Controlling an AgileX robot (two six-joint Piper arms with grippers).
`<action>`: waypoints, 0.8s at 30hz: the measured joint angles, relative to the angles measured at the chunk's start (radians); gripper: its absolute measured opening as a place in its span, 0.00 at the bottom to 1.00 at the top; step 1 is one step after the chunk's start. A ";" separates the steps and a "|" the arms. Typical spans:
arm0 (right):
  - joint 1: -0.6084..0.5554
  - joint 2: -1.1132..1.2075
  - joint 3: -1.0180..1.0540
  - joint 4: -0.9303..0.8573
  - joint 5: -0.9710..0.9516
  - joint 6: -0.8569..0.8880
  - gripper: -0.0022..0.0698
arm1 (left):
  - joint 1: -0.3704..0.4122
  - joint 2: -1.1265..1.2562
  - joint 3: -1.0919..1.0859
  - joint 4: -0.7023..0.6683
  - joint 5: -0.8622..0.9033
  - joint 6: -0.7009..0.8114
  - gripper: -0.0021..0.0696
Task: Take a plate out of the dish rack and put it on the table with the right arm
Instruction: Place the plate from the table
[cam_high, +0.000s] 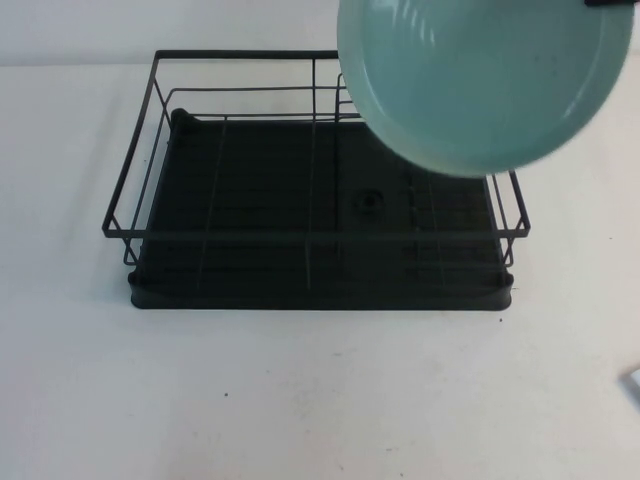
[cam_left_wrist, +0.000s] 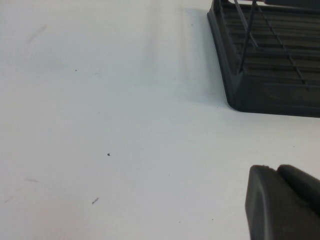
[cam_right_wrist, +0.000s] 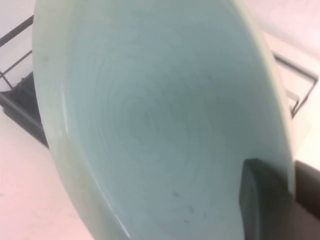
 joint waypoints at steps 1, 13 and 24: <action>0.000 -0.042 0.067 0.007 -0.028 0.013 0.08 | 0.000 0.000 0.000 0.000 0.000 0.000 0.02; 0.000 -0.390 0.766 0.304 -0.224 0.038 0.08 | 0.000 0.000 0.000 0.000 0.000 0.000 0.02; 0.000 -0.425 1.051 0.537 -0.318 0.040 0.08 | 0.000 0.000 0.000 0.000 0.000 0.000 0.02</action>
